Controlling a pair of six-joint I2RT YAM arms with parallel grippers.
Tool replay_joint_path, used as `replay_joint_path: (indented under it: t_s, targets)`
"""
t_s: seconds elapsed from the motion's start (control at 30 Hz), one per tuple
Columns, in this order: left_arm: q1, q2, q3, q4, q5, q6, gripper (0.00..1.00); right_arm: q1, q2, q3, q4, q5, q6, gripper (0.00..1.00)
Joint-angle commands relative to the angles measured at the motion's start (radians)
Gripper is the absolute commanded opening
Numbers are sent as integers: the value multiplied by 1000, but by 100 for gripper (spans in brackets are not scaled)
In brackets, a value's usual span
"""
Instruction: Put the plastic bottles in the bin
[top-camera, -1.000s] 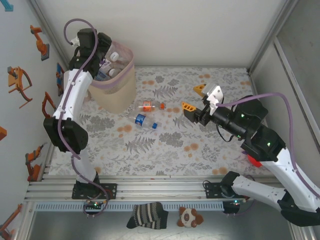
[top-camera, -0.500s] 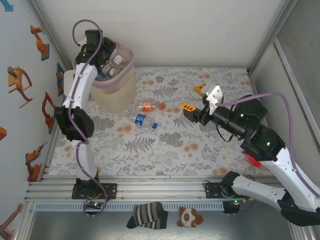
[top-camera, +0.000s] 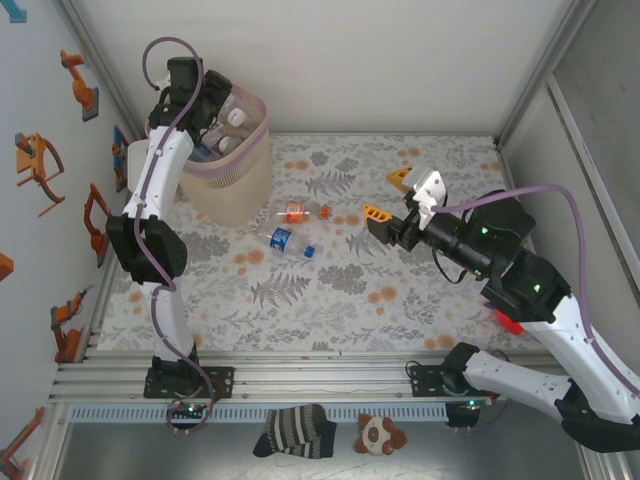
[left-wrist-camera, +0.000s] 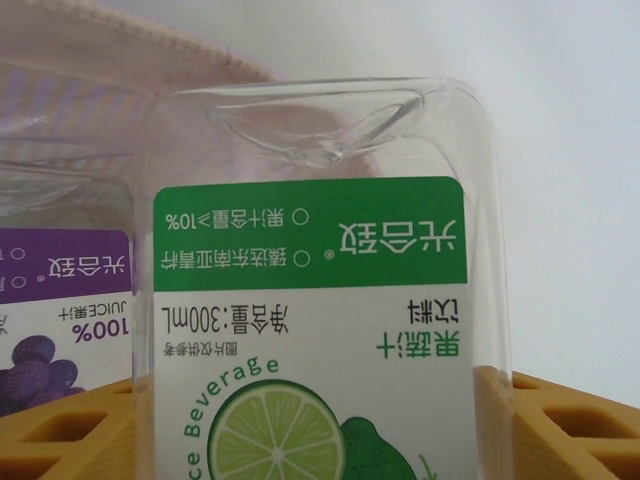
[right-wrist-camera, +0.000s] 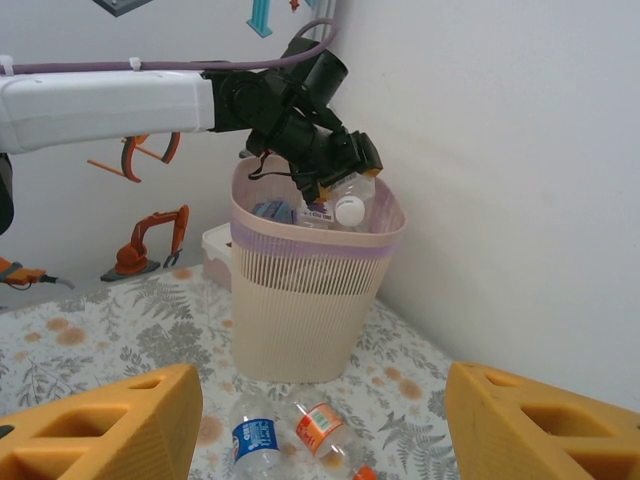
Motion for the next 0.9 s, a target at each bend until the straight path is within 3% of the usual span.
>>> replay_joint_path:
  t_s: [0.0,0.23,0.4,0.53,0.87]
  targets:
    - [2,-69,-15,44,12,6,76,1,-12,22,17,10,-12,65]
    - [4,-63,-20,50,36,4,77,1,-24,16,17,9,-1,64]
    - [2,-69,-33,58,47,-3,70,2,-35,11,17,14,2,64]
    - [-2,-92,-41,58,34,13,57,1,-35,11,17,15,2,64]
    - [-16,-150,-67,110,-3,95,48,1,-23,8,25,17,0,65]
